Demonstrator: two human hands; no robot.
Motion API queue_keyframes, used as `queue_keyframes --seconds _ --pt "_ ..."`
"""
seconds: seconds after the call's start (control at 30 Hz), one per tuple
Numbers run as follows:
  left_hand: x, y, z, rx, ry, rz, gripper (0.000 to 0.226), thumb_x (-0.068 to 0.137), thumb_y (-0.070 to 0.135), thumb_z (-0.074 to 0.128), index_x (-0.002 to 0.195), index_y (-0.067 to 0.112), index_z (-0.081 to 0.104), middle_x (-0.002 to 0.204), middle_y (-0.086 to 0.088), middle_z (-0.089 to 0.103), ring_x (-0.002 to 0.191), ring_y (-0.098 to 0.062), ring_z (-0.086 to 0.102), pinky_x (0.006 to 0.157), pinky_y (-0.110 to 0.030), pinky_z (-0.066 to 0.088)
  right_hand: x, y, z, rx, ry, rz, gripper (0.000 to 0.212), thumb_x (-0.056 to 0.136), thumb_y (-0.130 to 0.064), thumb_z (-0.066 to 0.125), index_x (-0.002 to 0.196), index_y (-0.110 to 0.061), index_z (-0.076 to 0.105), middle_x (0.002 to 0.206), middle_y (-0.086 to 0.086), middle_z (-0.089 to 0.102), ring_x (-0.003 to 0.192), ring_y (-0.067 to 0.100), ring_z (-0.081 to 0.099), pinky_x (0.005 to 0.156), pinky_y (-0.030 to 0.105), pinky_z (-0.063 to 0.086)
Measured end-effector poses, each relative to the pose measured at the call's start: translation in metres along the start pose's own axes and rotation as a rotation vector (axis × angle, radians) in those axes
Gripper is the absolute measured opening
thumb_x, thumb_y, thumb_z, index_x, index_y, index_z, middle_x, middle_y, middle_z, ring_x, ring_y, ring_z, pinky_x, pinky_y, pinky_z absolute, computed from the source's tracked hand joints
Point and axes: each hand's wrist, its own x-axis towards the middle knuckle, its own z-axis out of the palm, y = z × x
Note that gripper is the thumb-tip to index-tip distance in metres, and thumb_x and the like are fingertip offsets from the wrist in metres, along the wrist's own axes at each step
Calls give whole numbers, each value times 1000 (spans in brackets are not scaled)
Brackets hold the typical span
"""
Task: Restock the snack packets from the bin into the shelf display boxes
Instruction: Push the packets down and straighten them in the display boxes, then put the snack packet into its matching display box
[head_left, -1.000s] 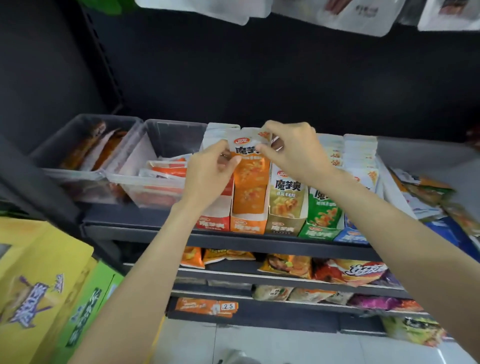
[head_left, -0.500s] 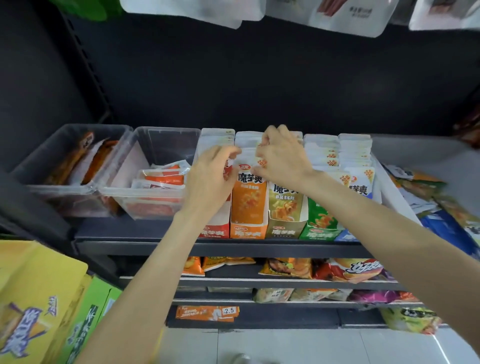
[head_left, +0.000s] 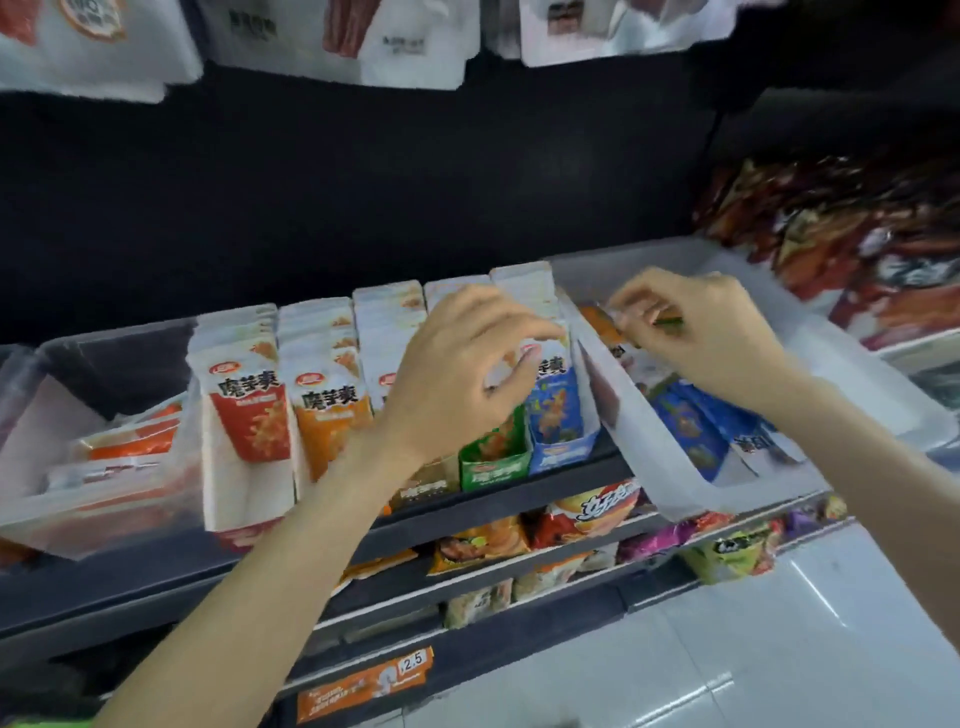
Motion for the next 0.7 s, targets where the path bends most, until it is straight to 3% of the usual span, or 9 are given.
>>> queue_keyframes --seconds 0.1,0.2,0.37,0.5,0.63,0.7 --pt "31 3 40 -48 -183 -32 21 92 25 53 107 18 66 98 5 65 98 -16 54 90 -26 37 -15 65 -21 -98 -45 146 13 83 -10 67 95 -15 70 87 0 72 84 20 67 77 29 48" --pt "63 -2 82 2 -340 -134 27 89 33 53 112 23 64 103 6 66 101 -16 53 87 -29 39 -12 124 -27 -160 -162 222 17 85 -18 63 101 -18 68 97 5 71 93 25 65 84 39 50" --pt "114 -14 151 194 -509 -300 33 90 30 57 122 24 58 122 2 61 116 -19 49 90 -34 39 32 176 -6 -310 -374 34 30 91 -25 54 120 -19 60 123 5 61 113 28 56 93 38 44" --pt "141 -29 196 550 -673 -313 41 90 36 55 128 20 55 126 -5 58 119 -25 47 98 -37 34 64 199 24 -401 -486 -90 29 94 -23 47 119 -15 60 120 11 62 104 29 61 86 39 49" --pt "145 -41 219 465 -784 -458 40 90 39 54 126 22 57 127 -9 58 113 -26 55 83 -32 45 75 214 50 -463 -678 -131 40 95 -22 46 134 -16 47 132 14 55 112 33 57 91 40 48" --pt "143 -45 224 403 -840 -474 38 89 44 53 123 26 58 123 -7 61 105 -25 59 82 -32 49 78 218 52 -493 -684 -189 40 95 -22 47 135 -17 47 130 15 56 111 34 57 87 39 49"
